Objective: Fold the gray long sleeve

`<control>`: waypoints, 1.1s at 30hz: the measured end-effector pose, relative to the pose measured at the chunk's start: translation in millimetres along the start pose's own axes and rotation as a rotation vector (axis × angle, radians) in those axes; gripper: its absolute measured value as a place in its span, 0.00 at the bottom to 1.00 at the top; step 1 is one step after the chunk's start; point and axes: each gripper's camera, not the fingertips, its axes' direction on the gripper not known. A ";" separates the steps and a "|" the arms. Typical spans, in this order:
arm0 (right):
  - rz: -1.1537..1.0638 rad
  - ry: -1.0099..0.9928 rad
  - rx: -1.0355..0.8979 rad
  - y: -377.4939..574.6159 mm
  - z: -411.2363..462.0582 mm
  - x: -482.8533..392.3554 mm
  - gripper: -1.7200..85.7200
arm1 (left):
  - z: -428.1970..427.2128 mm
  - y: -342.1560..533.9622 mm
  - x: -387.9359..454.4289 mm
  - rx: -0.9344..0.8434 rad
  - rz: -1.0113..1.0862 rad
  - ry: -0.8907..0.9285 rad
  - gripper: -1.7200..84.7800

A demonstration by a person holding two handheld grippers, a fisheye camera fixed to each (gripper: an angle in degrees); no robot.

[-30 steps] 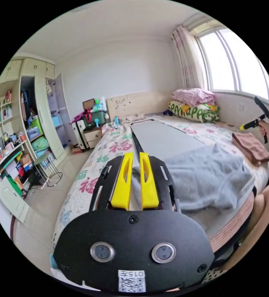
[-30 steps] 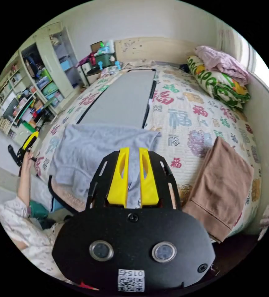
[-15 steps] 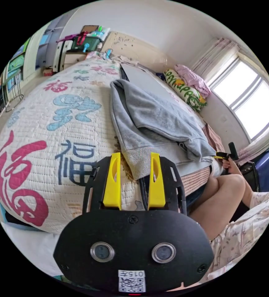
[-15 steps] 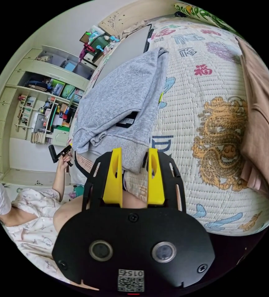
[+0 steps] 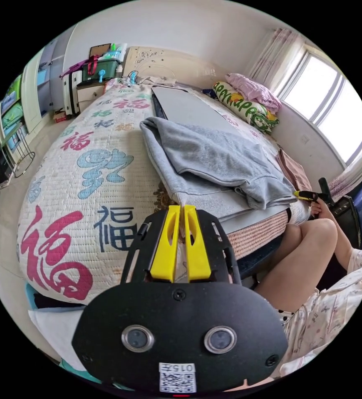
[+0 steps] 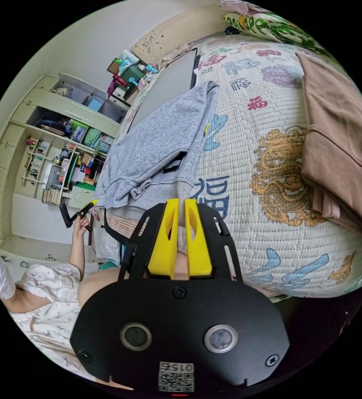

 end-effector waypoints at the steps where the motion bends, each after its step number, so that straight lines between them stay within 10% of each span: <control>1: -0.024 0.034 -0.013 2.9 -4.5 -4.8 0.04 | -5.7 1.5 2.4 -0.009 0.017 -0.009 0.02; 20: -0.146 0.601 -0.219 106.6 32.0 38.9 0.02 | 13.5 21.3 -11.8 -0.242 0.249 -0.111 0.04; 26: -0.269 0.527 -0.114 151.6 17.3 47.5 0.03 | 1.4 41.2 -35.1 -0.229 0.250 -0.287 0.02; 33: -0.564 0.321 -0.082 176.2 32.1 11.9 0.09 | 1.8 80.5 -15.5 0.009 0.425 0.064 0.09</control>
